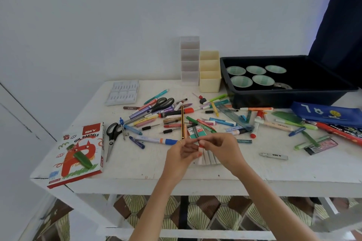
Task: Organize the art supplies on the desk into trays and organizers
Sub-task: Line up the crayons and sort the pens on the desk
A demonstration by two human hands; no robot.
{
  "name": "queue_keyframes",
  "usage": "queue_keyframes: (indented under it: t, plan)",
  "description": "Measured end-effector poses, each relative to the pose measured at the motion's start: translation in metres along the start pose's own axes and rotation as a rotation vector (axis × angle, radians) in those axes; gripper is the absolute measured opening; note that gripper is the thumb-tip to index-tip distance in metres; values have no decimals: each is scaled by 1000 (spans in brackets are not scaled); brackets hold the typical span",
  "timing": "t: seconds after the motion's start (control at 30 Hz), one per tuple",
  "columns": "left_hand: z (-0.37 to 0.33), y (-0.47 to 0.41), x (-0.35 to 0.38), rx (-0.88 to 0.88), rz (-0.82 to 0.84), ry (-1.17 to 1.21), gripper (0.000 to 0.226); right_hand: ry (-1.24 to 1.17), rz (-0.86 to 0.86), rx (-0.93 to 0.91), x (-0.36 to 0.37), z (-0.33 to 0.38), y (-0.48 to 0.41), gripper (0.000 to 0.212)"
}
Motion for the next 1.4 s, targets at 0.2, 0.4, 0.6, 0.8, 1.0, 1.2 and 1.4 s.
queue_keyframes:
  t: [0.2, 0.4, 0.6, 0.8, 1.0, 1.2, 1.4]
  plan:
    - [9, 7, -16, 198, -53, -495, 25, 64, -42, 30, 4, -3, -6, 15]
    - [29, 16, -7, 204, 131, -734, 40, 210, -37, -35, 14, -2, -8, 15]
    - [32, 17, -4, 253, 178, -855, 46, 501, -20, -100, 25, -12, -8, 28]
    - [43, 16, -3, 230, 168, -864, 70, 575, -20, -223, 32, -17, -4, 24]
    - [41, 16, -2, 234, 172, -818, 82, 634, -63, -286, 38, -22, -3, 23]
    - [42, 15, -4, 233, 155, -792, 72, 783, -173, -355, 49, -29, 4, 10]
    - [38, 18, -4, 260, 139, -791, 72, 980, -233, -401, 46, -21, 13, 15]
Point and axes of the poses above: each hand's wrist, its own y-axis away from the middle knuckle, its own x-axis out of the palm, z = x × y, the point moved 4 cm from there along -y, towards the middle knuckle, and after that the axes turned 7 degrees about x, right-handed, at the moved point
